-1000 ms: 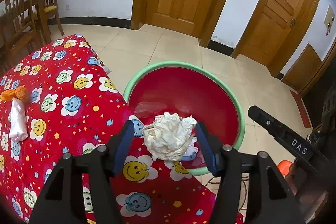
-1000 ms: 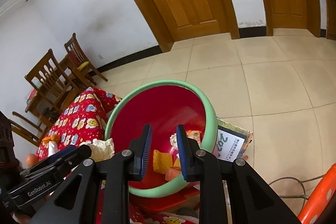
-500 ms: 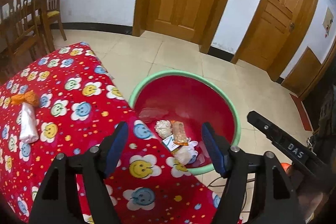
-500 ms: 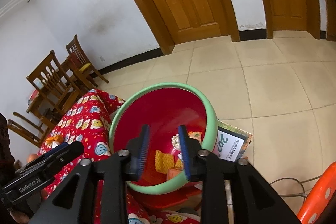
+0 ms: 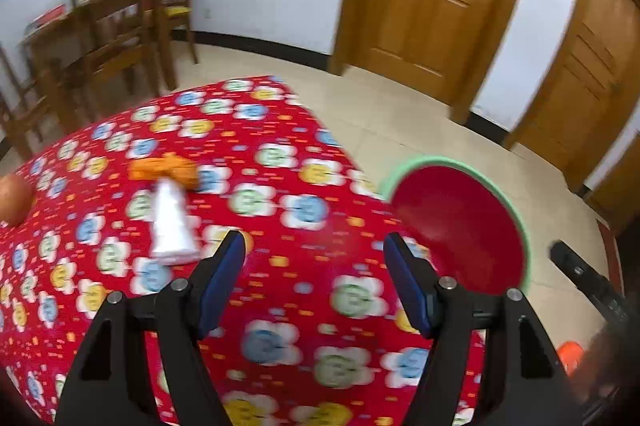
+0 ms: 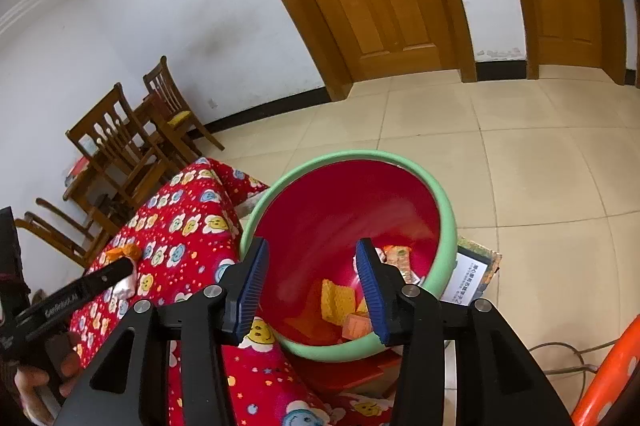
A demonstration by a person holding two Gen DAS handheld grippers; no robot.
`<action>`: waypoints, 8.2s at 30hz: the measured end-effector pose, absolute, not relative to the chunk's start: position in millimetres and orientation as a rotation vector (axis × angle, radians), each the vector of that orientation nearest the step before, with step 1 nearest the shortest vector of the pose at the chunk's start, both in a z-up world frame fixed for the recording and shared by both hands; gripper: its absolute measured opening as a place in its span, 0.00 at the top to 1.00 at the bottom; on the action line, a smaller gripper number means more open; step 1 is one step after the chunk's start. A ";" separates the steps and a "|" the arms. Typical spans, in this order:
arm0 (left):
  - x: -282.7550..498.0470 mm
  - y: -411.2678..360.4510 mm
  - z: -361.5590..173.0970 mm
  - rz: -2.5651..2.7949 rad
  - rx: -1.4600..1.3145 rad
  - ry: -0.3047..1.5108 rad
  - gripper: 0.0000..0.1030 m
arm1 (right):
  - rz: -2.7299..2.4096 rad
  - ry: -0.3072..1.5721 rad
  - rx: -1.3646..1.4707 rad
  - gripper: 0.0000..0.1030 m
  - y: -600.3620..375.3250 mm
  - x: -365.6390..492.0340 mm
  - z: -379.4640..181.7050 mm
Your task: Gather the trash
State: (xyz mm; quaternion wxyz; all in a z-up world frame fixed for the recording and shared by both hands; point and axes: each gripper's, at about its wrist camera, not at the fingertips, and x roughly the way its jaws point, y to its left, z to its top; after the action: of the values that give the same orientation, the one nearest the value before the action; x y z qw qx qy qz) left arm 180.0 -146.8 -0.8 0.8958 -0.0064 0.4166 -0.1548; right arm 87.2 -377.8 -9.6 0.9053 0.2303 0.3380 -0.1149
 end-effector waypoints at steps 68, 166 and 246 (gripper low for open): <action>207.7 74.8 -46.7 0.088 -0.275 0.901 0.65 | 0.158 0.885 0.177 0.51 -132.7 251.1 -35.1; 156.6 -145.9 5.6 -0.426 -0.062 0.895 0.65 | -0.301 0.762 0.538 0.71 -392.9 80.0 -38.6; 43.4 -70.4 58.3 -0.219 -0.055 0.708 0.11 | -0.078 0.611 0.305 0.34 -279.8 6.8 55.6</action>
State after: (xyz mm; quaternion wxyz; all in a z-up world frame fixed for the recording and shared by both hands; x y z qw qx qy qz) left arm 43.4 -70.4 58.3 0.9318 -0.0269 0.3459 -0.1072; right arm 6.8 -279.8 55.6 0.9416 0.1495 0.2994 -0.0380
